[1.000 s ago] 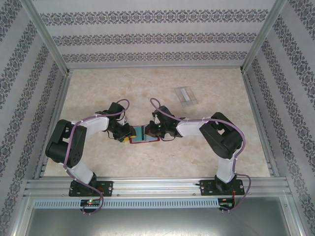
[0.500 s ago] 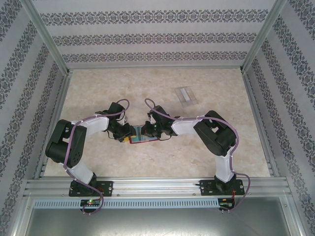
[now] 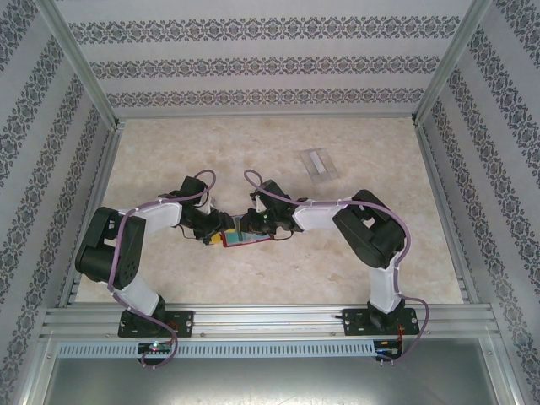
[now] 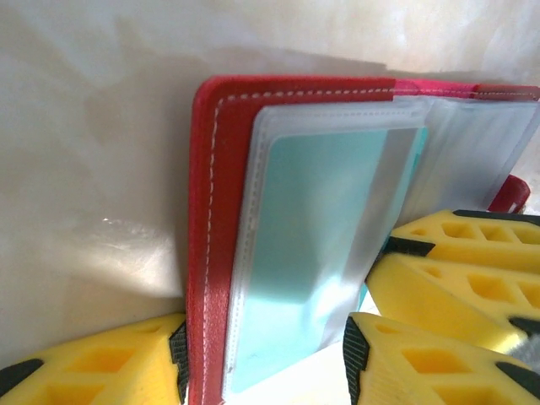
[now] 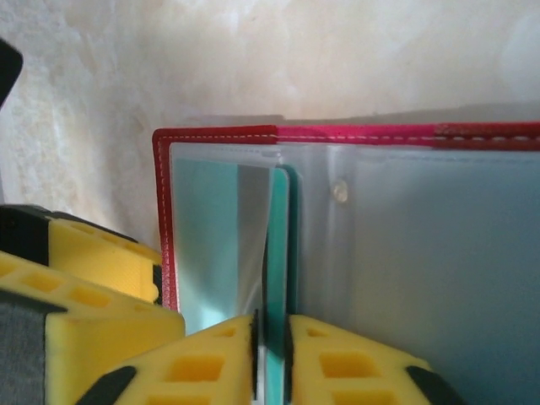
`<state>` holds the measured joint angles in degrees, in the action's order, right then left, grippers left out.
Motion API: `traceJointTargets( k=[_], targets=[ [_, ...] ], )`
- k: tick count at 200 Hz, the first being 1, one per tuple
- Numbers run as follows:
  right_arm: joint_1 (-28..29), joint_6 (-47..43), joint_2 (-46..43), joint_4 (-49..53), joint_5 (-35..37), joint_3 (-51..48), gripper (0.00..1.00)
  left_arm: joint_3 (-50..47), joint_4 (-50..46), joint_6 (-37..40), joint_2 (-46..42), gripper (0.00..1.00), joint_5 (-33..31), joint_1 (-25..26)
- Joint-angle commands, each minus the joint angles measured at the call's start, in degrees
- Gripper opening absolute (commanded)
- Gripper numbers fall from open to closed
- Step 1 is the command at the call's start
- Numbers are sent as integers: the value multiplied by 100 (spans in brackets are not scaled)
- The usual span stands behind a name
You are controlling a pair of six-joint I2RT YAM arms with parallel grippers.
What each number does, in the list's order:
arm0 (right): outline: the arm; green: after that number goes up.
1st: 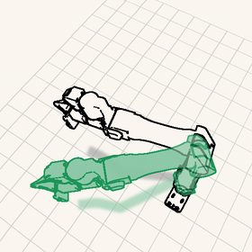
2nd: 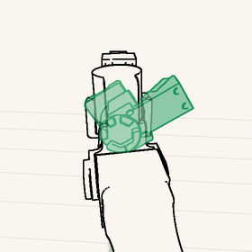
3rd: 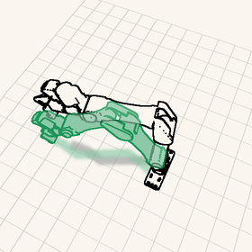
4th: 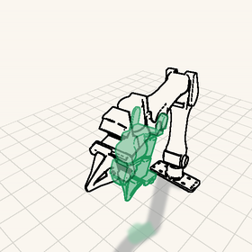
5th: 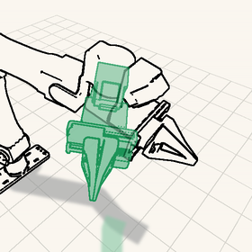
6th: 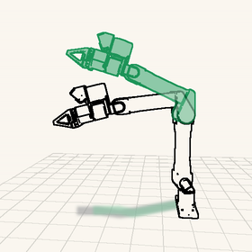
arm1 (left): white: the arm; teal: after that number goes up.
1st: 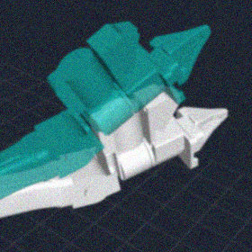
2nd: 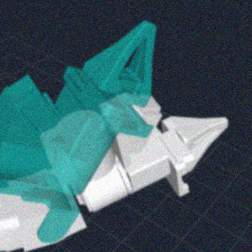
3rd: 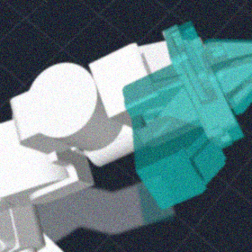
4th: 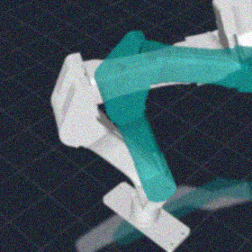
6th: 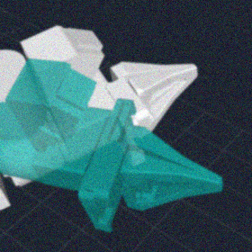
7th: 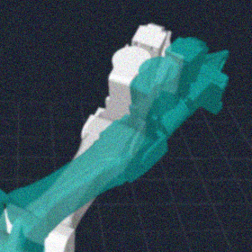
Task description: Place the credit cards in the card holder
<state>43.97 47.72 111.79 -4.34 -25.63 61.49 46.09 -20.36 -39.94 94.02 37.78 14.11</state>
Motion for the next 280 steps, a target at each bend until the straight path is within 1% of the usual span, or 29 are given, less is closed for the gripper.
traceJointTargets(
  k=[1,25,43,55,81,115,130,165,201,232,280],
  targets=[
    [52,-386,-471,395,334,-19,23,-65,175,-32,-6,53,-254,-70],
    [102,-557,-780,692,683,-110,34,-43,54,36,21,52,-501,-66],
    [141,-539,-987,876,1011,-267,41,13,-81,92,66,51,-508,-66],
    [186,-521,-1115,943,1288,-417,49,-23,-58,85,34,51,-537,-67],
    [226,-582,-1127,1251,1648,-515,52,-28,-49,140,45,51,-581,-67],
    [340,-554,-1120,1440,2069,-588,53,-39,-69,167,3,51,-591,-66],
    [358,-565,-1057,1540,2151,-542,53,-21,-88,182,27,51,-612,-66],
    [435,-612,-867,1549,2066,-373,52,-64,-33,156,35,51,-614,-70],
    [446,-565,-686,1487,1863,-243,45,-54,-66,152,40,51,-587,-66],
    [481,-658,-752,1573,1926,-188,39,-1,-97,158,94,51,-556,-66],
    [473,-738,-894,1559,1830,-129,40,-11,-66,145,120,51,-559,-62]
  ],
)
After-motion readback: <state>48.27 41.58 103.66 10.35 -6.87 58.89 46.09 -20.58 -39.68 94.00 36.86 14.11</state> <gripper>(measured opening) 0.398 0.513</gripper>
